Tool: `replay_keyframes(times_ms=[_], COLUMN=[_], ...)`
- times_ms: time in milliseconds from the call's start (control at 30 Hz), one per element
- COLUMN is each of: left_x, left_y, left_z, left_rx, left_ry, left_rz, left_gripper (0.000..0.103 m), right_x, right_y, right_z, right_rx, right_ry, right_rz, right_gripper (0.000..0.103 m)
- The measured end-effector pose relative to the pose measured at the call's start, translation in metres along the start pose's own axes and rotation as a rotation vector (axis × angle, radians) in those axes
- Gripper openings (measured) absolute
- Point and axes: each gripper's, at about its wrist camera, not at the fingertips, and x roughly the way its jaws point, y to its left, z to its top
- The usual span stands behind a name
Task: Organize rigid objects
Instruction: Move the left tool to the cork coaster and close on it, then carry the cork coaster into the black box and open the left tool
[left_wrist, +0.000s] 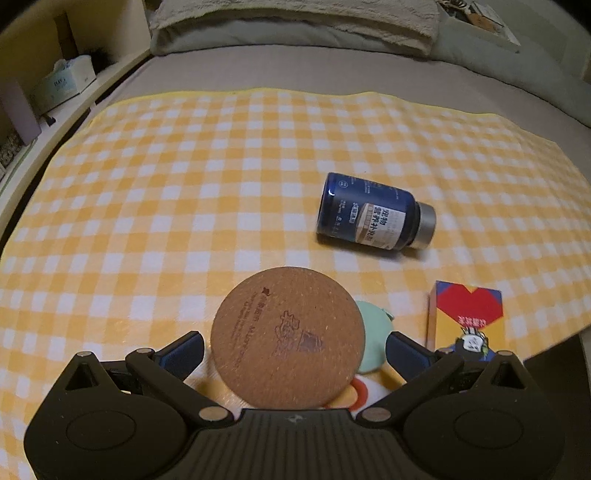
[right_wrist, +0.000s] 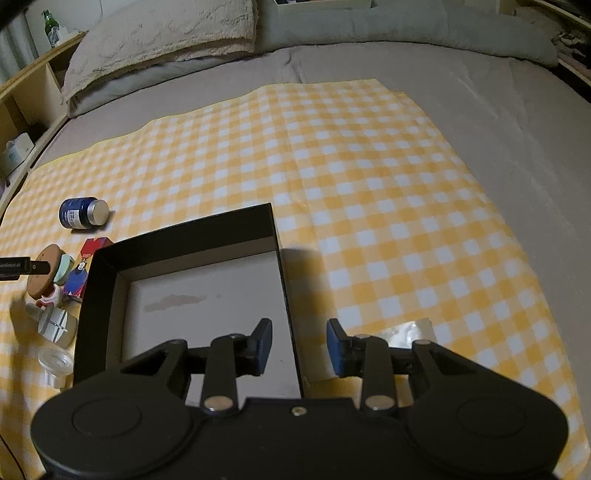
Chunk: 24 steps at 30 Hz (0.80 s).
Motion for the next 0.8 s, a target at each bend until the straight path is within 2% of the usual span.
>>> replay_keyframes(times_ms=[200,467,500,633,800], left_x=[0.015,0.015,0.014,0.009,-0.004], left_y=[-0.001,0.01,0.011,0.025,0.027], left_z=[0.004,0.004,0.004,0.005,0.008], left_rx=[-0.008,-0.041,-0.046,-0.073,-0.088], left_ry=[0.026,0.031,0.028,-0.001,-0.02], left_rz=[0.035,0.009,0.01,0.005,-0.018], left_gripper=[0.1,0.098,0.098,0.098,0.098], right_x=[0.008,0.018,0.02,0.021,0.021], right_y=[0.005,0.006,0.006,0.007,0.008], right_z=[0.003,0.005,0.005,0.005,0.004], right_rx=[-0.021,-0.039,-0.036,-0.043,-0.047], right_ry=[0.026,0.062,0.071,0.088,0.084], right_rz=[0.019,0.015,0.015,0.011,-0.009], right_gripper=[0.033,0.032,0.03,0.012,0.004])
